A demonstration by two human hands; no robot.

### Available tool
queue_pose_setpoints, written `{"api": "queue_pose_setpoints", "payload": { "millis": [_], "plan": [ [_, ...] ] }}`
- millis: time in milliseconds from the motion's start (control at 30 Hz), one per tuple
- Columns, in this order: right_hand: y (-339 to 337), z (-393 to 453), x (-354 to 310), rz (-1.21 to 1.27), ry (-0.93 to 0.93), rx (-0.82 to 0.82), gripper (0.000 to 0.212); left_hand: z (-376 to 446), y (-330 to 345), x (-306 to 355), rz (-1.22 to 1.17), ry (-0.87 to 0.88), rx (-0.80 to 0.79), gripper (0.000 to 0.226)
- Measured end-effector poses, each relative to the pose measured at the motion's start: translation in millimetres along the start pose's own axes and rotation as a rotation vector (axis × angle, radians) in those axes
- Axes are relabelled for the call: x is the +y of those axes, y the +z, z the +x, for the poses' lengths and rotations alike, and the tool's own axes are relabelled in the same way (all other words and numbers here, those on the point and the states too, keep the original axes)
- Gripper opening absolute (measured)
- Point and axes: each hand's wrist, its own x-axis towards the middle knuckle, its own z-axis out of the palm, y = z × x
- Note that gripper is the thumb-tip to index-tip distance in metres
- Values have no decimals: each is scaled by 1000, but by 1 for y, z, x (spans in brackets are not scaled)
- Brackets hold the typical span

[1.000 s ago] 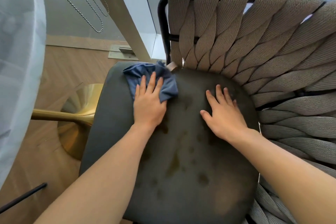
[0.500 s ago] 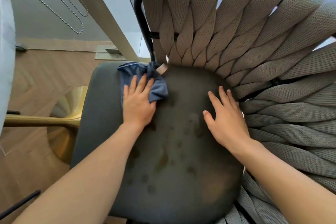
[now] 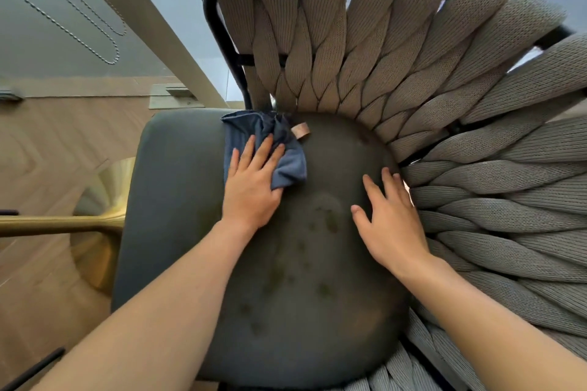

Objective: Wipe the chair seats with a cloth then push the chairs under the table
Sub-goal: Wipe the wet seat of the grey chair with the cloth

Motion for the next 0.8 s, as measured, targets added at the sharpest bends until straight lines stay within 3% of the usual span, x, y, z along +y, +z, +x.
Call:
{"api": "queue_pose_setpoints", "payload": {
  "millis": [133, 200, 267, 433, 533, 600, 667, 733, 800],
  "plan": [
    [0, -4, 5, 4, -13, -30, 62, 24, -1, 11, -17, -314, 74, 64],
    [0, -2, 6, 22, -13, -31, 61, 42, 5, 41, -52, -389, 59, 64],
    [2, -1, 7, 22, -15, -22, 61, 46, 13, 66, -38, -301, 54, 65],
    [3, -2, 6, 43, -17, -26, 61, 5, 18, 43, 68, 222, -21, 65],
    [1, -2, 5, 57, -14, -38, 61, 0, 11, 18, 56, 104, 37, 65],
    [2, -3, 4, 44, -17, -34, 62, 11, 9, 32, 32, -93, 62, 69],
    [3, -3, 4, 37, -21, -29, 63, 29, 13, 62, 18, -178, 72, 69],
    [4, -2, 6, 37, -27, -29, 62, 40, 18, 91, 4, -98, 31, 68],
    [5, -2, 9, 29, -45, -23, 60, 37, 23, 101, 3, 118, -22, 68]
  ]
}}
